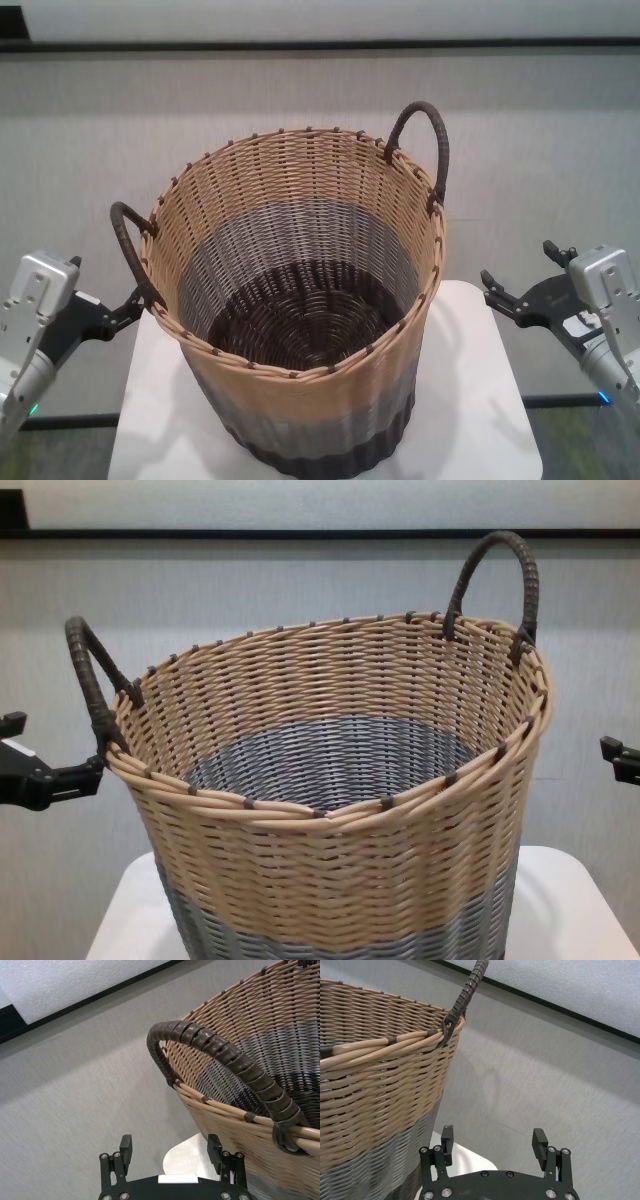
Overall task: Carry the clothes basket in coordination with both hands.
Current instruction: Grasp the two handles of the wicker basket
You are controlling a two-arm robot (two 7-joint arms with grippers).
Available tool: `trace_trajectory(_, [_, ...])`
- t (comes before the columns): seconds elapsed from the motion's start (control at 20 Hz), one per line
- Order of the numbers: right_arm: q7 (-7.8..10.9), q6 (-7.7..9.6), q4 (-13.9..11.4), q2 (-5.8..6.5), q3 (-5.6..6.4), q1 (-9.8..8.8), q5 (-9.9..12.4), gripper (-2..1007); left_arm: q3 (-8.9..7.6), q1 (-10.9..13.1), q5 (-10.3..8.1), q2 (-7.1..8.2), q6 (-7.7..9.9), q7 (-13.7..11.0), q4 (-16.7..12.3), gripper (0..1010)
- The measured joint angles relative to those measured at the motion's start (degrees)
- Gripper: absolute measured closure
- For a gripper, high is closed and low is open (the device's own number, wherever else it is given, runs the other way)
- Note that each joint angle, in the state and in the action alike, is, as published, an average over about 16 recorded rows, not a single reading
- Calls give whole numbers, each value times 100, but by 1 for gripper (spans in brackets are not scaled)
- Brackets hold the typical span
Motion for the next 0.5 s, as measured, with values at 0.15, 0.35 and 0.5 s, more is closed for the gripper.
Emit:
trace_trajectory(0.15, [0, 0, 0, 0, 0, 0, 0, 0, 0, 0, 0, 0, 0, 0, 0, 11])
trace_trajectory(0.35, [0, 0, 0, 0, 0, 0, 0, 0, 0, 0, 0, 0, 0, 0, 0, 11])
trace_trajectory(0.5, [0, 0, 0, 0, 0, 0, 0, 0, 0, 0, 0, 0, 0, 0, 0, 11])
